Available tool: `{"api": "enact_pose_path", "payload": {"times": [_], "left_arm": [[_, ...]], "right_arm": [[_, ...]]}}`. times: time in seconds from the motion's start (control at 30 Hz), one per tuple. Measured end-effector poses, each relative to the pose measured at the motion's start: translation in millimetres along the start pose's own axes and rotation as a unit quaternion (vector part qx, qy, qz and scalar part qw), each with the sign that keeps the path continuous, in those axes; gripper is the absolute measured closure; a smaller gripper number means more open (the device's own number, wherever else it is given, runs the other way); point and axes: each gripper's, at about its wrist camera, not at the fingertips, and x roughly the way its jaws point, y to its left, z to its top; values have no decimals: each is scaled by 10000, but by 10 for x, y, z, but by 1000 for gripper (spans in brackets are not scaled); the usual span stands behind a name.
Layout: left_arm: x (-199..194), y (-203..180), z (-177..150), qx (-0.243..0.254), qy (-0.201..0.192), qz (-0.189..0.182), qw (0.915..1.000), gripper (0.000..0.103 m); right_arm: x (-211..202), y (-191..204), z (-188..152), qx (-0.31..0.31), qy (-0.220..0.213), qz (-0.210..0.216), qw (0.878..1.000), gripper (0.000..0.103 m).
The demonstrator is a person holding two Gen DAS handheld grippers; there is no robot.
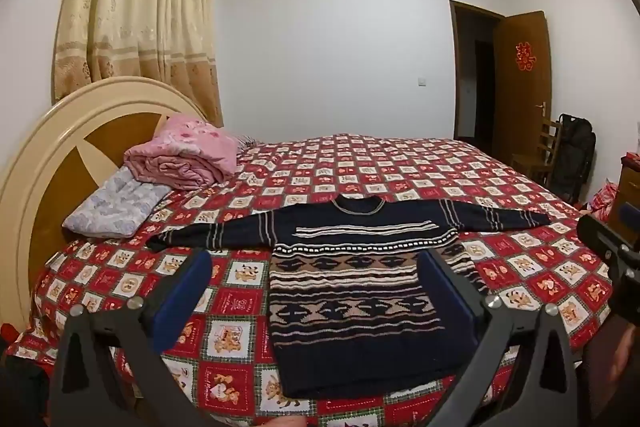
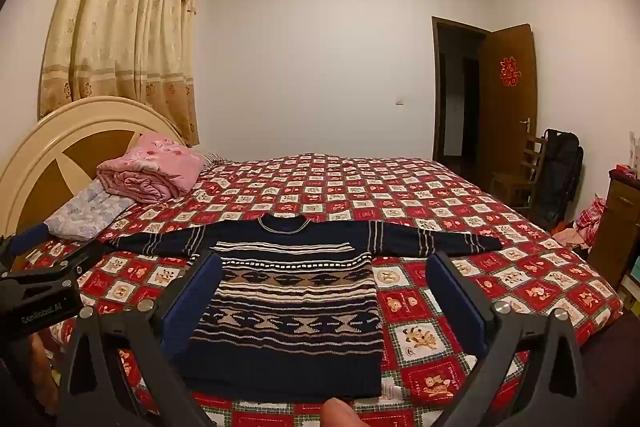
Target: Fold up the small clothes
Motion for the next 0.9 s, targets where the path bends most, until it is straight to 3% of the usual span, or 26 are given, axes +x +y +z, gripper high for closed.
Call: {"api": "enact_pose_path", "payload": {"times": [0.9], "left_arm": [[128, 18, -119, 49, 78, 38, 10000, 0]], "right_arm": [[103, 16, -50, -34, 141, -60, 9999, 1]]}}
